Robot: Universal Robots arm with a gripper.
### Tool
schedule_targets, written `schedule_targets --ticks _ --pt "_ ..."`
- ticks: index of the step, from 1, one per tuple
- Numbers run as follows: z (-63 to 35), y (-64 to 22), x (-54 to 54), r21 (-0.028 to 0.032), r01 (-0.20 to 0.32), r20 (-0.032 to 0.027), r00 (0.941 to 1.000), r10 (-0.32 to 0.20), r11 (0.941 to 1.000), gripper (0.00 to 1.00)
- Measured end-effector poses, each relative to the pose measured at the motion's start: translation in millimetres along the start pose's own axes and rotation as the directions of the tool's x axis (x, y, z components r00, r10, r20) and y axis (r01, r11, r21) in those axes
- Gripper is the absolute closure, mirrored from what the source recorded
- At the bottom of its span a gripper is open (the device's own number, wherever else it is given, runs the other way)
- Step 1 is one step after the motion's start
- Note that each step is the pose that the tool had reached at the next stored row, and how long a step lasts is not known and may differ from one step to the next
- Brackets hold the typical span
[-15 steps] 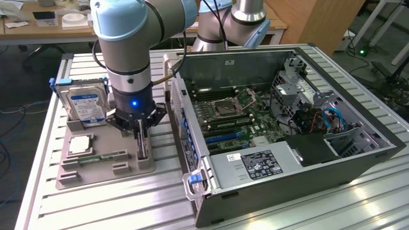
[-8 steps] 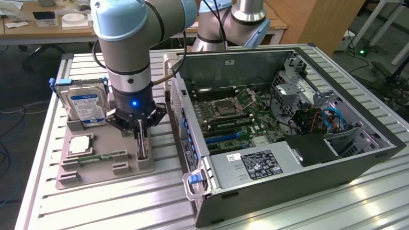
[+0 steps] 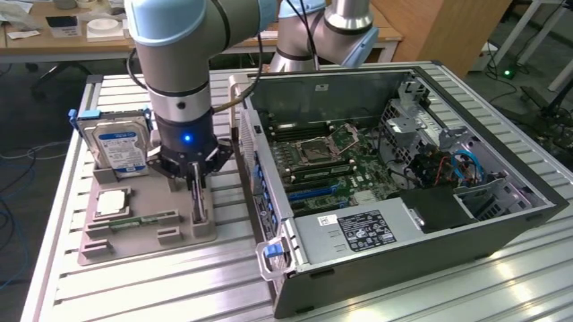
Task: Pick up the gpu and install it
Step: 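Pick up the gpu and move the gpu toward the slot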
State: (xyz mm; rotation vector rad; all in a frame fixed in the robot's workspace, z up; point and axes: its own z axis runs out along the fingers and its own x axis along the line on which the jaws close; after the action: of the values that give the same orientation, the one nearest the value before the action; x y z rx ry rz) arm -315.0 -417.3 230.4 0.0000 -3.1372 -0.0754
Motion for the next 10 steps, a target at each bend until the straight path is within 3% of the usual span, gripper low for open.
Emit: schedule_targets --ticks 10 --pt "-39.7 1.9 0.1 0.0 0.0 0.0 1.0 0.0 1.0 0.72"
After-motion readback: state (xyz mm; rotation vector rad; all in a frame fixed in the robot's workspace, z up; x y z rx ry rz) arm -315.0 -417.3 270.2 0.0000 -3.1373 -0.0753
